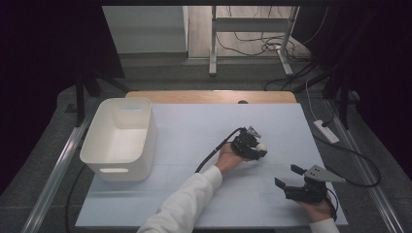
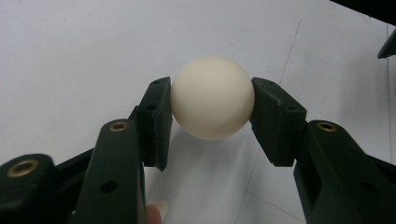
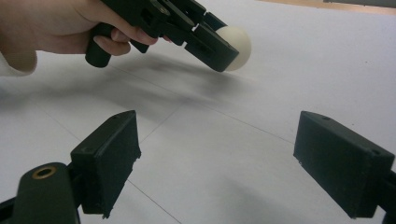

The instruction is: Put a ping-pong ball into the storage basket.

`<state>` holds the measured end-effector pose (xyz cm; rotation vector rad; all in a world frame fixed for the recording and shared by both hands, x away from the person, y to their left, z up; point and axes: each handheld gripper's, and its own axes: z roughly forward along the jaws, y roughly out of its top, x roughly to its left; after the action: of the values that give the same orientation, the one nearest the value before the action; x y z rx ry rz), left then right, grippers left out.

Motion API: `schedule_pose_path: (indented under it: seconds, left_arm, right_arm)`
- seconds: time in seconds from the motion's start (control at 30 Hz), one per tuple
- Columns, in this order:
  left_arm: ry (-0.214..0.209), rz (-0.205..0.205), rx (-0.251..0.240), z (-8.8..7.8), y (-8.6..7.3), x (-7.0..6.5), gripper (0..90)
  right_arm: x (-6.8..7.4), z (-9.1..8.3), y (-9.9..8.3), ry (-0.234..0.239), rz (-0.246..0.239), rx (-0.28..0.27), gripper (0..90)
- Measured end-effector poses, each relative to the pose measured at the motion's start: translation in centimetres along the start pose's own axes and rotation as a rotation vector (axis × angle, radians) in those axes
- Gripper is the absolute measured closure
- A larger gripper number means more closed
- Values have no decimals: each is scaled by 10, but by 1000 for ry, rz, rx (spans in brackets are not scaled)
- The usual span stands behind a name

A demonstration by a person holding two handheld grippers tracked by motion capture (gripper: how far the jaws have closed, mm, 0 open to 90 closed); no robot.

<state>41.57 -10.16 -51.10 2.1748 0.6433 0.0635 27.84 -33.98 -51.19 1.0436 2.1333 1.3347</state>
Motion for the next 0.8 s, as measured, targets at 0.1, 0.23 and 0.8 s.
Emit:
schedule_pose_path:
  seconds: [0.1, 0.23, 0.8]
  left_arm:
    - [6, 1, -7, -3, -1, 0, 507]
    - [11, -2, -8, -10, -4, 0, 507]
    - [28, -1, -35, -37, -12, -2, 507]
  right_arm:
    - [0, 0, 0, 2, 1, -1, 145]
    - [0, 1, 0, 3, -1, 0, 145]
    - [2, 3, 1, 1, -6, 5, 145]
